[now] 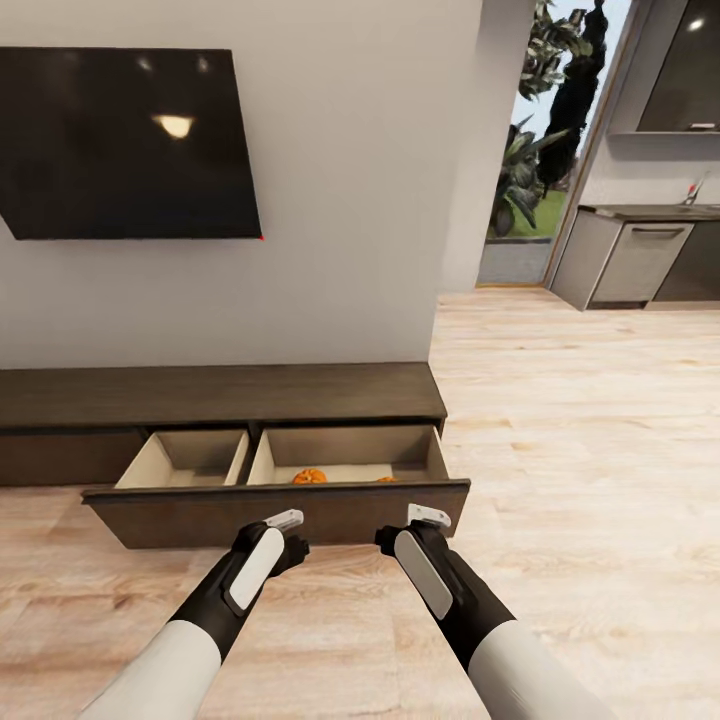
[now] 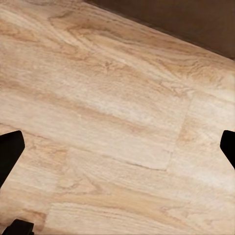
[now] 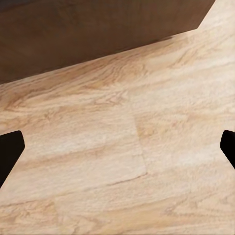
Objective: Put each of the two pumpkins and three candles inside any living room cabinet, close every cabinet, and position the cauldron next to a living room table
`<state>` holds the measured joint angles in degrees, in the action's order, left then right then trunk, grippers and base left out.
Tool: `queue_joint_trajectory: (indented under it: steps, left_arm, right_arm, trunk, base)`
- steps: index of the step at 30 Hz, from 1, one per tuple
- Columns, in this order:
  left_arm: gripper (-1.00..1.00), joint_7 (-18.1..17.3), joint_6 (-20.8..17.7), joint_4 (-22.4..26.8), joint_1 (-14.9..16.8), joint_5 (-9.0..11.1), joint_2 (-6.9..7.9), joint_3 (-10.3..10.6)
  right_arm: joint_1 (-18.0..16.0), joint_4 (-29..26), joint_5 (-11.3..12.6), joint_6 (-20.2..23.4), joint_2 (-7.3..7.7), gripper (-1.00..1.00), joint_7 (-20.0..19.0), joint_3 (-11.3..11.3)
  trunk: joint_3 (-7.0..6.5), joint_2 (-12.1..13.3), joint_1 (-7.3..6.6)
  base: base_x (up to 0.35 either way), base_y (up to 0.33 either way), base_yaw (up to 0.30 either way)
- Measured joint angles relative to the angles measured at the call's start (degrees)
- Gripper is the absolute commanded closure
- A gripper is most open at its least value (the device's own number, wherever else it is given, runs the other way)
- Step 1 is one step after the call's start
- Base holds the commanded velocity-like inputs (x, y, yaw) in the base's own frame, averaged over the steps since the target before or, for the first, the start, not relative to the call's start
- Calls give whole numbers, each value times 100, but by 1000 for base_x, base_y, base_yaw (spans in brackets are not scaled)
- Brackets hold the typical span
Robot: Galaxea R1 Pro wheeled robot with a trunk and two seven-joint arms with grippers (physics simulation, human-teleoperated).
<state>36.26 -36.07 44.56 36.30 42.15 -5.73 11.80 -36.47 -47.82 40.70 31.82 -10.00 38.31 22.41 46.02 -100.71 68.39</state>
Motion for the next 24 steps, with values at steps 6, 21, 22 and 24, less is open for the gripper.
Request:
queue_joint_trajectory:
  steps: [6, 21, 22, 24]
  left_arm:
    - [-100, -4, 18, 0, 0, -22, 30, -14]
    - [-100, -10, 664, -84, -17, -48, 43, 48]
    - [-100, -11, 691, -87, -19, -48, 44, 49]
    - [-100, -8, 756, -92, -30, -68, 45, 77]
  right_arm:
    - [0, 7, 6, -7, 1, -100, -30, -6]
    - [-8, 759, -1090, -949, 301, -100, -1667, -68]
    - [-8, 769, -1099, -991, 336, -100, -1732, -70]
    - [-4, 797, -1117, -1202, 435, -100, -1906, -74]
  trunk:
    - [108, -241, 132]
    - [377, -842, 461]
    - [395, -882, 483]
    - [431, -963, 527]
  base:
    - [0, 0, 0]
    - [0, 0, 0]
    - [0, 0, 0]
    - [0, 0, 0]
